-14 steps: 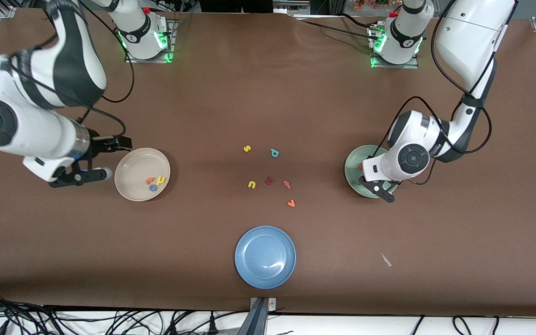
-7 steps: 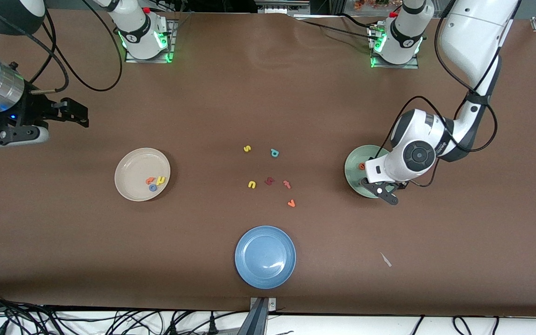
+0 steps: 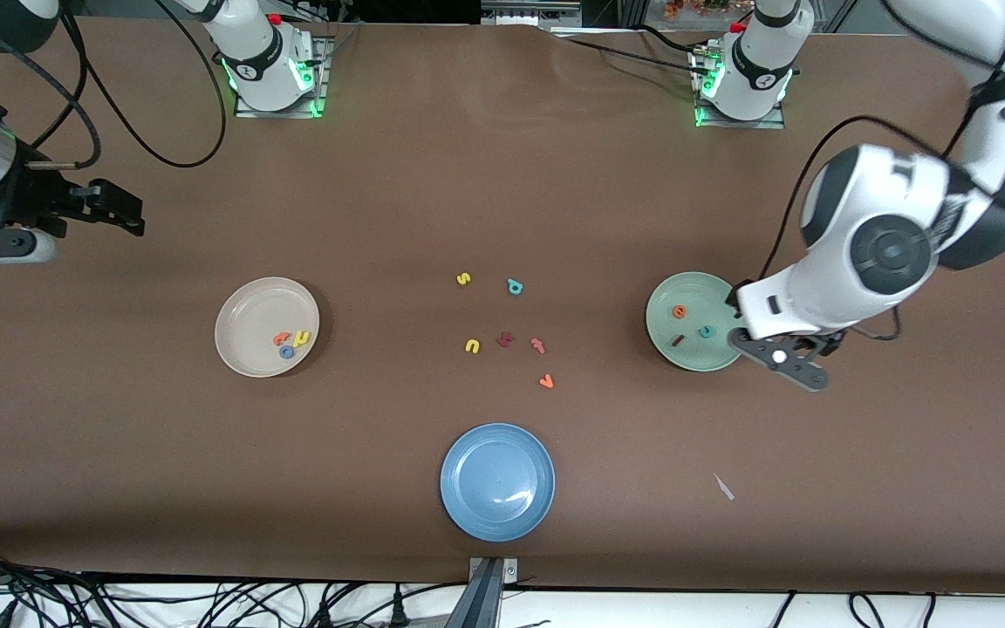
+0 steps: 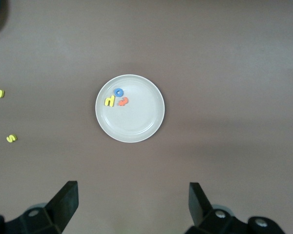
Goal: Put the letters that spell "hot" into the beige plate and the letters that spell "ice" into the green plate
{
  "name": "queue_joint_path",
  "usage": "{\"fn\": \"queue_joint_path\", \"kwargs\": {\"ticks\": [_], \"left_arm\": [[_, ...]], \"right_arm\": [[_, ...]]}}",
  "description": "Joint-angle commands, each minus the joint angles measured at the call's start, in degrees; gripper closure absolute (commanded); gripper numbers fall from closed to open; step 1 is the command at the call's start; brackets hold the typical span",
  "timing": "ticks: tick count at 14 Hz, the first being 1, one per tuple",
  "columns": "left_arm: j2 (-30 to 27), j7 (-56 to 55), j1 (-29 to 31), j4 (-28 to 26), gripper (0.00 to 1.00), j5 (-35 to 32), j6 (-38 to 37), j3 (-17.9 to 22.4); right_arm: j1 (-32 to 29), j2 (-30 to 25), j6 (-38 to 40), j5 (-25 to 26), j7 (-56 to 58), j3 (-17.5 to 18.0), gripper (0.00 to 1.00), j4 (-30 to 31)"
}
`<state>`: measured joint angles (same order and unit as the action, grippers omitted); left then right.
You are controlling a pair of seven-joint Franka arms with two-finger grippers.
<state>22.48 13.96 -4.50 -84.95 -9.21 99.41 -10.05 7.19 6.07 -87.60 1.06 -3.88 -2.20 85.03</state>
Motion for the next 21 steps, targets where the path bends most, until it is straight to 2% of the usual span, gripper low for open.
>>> {"fn": "queue_joint_path", "kwargs": {"ticks": [1,3,6,8,11,13,16,21], "left_arm": [[1.07,-0.60,0.28,9.96,0.00,-0.81,-7.02,-0.06],[-0.06,-0.43,1.33,12.00,0.00,0.59,-7.12,0.29],[-5.32,-0.69,3.00,10.25,0.00,4.19,-6.95,1.17],[-9.54,-0.69,4.67,6.05,0.00,5.43,-6.95,1.44],[-17.97,-3.05,3.63,-3.95,0.00,5.61,-5.81,6.34],[-21.93,-6.22,3.88,-9.24,0.00,6.83,-4.67,6.71],[-23.80,-6.41,4.41,-10.85,0.00,7.28,-3.43,6.71],[-21.78,-6.75,5.47,-8.31,0.00,7.45,-4.04,6.71]], "right_arm": [[-1.82,-1.50,-0.38,0.26,-1.74,1.06,0.00,0.84],[-2.61,-1.50,-0.38,-0.01,-0.95,1.06,0.00,0.92],[-2.61,-1.50,-0.73,0.08,0.53,1.06,0.00,0.92],[-2.61,-1.50,-0.82,-0.01,0.72,1.06,0.00,0.92],[-2.70,-1.24,-0.91,0.08,0.63,1.06,0.00,0.92],[-2.79,-0.97,-1.87,-0.01,1.68,1.06,0.00,0.92],[-2.61,-0.89,-1.70,-0.09,1.69,1.06,0.00,0.92],[-2.61,-0.97,-1.09,0.08,1.69,1.14,0.00,0.84]]}}
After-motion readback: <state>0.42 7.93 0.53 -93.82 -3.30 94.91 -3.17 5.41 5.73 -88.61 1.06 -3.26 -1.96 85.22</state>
